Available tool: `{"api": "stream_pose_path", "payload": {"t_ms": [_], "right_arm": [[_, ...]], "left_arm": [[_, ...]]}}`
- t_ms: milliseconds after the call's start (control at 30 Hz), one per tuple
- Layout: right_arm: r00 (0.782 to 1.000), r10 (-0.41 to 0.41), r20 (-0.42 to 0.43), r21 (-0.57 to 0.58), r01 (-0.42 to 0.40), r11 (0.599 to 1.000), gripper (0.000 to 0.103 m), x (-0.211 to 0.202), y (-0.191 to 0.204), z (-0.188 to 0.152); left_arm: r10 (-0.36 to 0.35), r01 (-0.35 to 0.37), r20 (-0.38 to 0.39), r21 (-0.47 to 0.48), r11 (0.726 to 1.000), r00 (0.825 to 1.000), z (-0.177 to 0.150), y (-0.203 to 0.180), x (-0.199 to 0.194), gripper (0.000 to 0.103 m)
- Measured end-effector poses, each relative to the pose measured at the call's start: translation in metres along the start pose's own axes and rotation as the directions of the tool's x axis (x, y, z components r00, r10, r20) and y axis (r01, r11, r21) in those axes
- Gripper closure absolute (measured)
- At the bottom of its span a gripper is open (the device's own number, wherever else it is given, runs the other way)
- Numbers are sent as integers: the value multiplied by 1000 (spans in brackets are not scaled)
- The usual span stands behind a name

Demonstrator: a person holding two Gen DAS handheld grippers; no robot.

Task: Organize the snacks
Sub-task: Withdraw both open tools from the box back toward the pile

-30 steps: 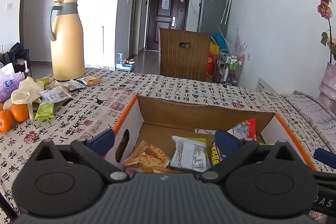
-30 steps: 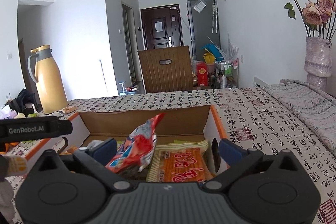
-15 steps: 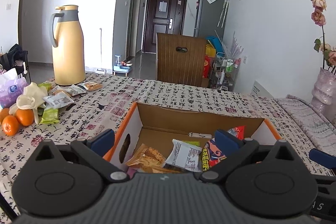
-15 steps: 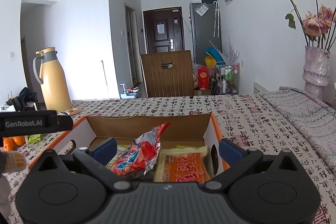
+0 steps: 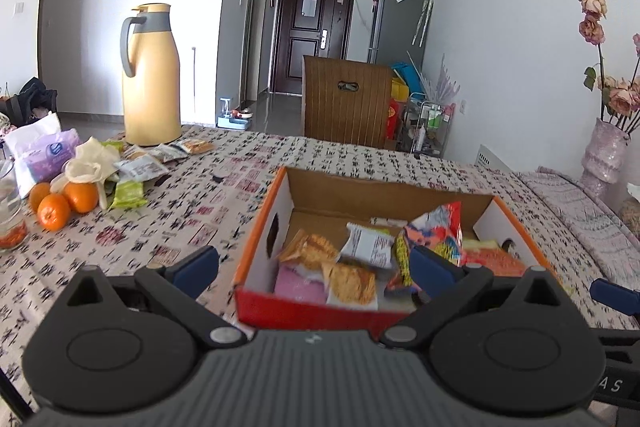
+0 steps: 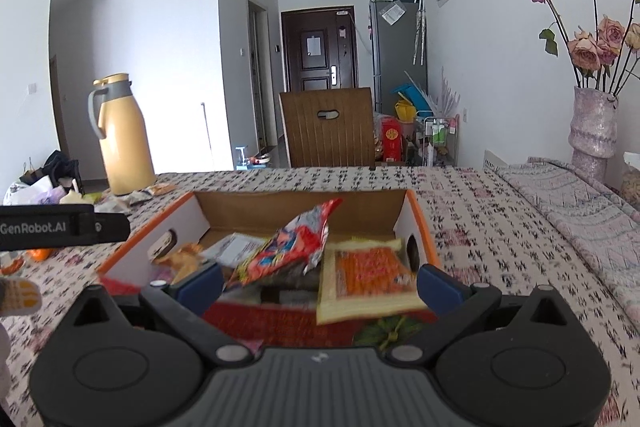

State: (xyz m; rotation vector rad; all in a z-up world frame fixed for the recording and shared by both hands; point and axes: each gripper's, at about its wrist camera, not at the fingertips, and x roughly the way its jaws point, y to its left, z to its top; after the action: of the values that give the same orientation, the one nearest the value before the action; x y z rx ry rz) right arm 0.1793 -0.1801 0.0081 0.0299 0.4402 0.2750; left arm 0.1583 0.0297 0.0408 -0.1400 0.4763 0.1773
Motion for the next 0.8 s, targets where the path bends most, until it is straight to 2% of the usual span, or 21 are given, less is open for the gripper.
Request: {"api": "stream_pose_path", "payload": {"t_ms": [433, 800], "right_arm": [[997, 27, -67, -20, -28, 999, 0, -38, 17, -37], [989, 38, -142, -38, -43, 998, 0, -53, 24, -68]], "left_arm": [[2, -2, -60, 3, 1000, 998, -42, 26, -34, 0], [-9, 12, -122, 20, 1000, 993, -75, 42, -47, 0]]}}
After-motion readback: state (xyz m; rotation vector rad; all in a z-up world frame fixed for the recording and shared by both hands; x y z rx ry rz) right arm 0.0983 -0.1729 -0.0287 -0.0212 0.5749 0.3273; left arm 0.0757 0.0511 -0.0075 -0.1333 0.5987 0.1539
